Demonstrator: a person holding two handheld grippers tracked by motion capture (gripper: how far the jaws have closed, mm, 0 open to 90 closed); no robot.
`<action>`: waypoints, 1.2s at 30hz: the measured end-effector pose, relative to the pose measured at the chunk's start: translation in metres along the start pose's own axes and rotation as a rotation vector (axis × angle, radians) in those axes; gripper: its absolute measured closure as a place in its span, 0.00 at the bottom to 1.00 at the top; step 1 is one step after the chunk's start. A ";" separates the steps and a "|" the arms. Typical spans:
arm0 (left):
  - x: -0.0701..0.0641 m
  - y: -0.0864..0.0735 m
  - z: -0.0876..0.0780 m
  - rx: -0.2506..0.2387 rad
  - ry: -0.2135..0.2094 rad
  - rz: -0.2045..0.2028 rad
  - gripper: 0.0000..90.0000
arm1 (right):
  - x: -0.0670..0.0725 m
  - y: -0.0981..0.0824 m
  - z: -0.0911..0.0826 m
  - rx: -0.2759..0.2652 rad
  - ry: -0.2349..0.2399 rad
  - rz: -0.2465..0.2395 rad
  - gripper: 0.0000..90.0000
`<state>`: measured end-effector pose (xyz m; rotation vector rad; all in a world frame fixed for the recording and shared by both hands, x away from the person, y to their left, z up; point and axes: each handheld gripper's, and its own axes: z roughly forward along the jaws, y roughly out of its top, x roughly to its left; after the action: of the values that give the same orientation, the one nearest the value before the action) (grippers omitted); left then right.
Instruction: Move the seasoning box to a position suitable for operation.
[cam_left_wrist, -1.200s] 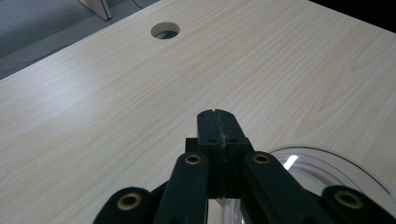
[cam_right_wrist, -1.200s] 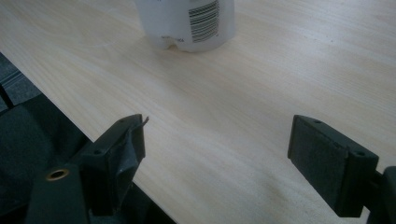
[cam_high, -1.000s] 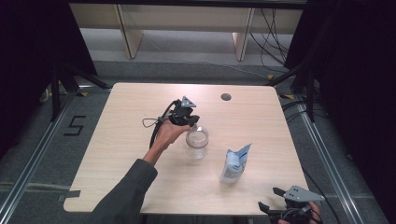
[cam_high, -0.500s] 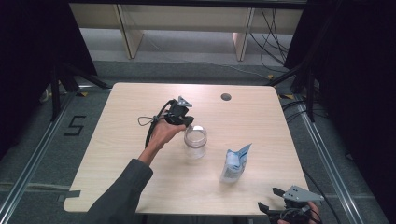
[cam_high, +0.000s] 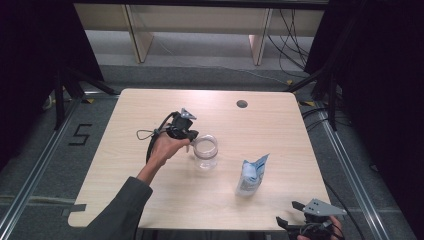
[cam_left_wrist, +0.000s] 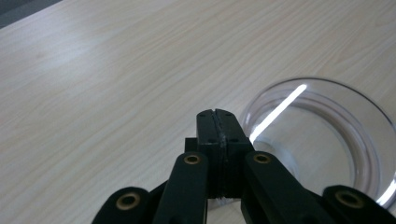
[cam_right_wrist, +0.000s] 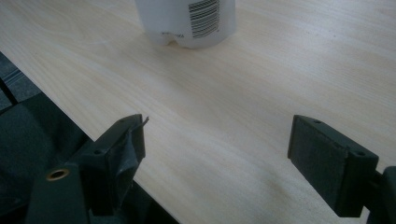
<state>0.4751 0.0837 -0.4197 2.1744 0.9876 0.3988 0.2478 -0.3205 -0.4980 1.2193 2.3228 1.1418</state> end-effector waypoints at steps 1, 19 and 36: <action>0.000 0.000 0.000 0.000 0.000 0.000 0.99 | 0.000 0.000 0.000 0.000 0.000 0.000 0.22; 0.023 -0.054 -0.045 -0.208 -0.051 -0.089 0.79 | -0.002 0.000 0.001 -0.011 -0.004 -0.013 0.22; 0.016 -0.099 -0.030 -0.324 -0.079 0.024 0.56 | 0.000 -0.001 0.001 0.001 -0.002 0.010 0.22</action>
<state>0.4168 0.1552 -0.4690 1.8951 0.7938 0.4474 0.2483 -0.3203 -0.4994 1.2332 2.3189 1.1423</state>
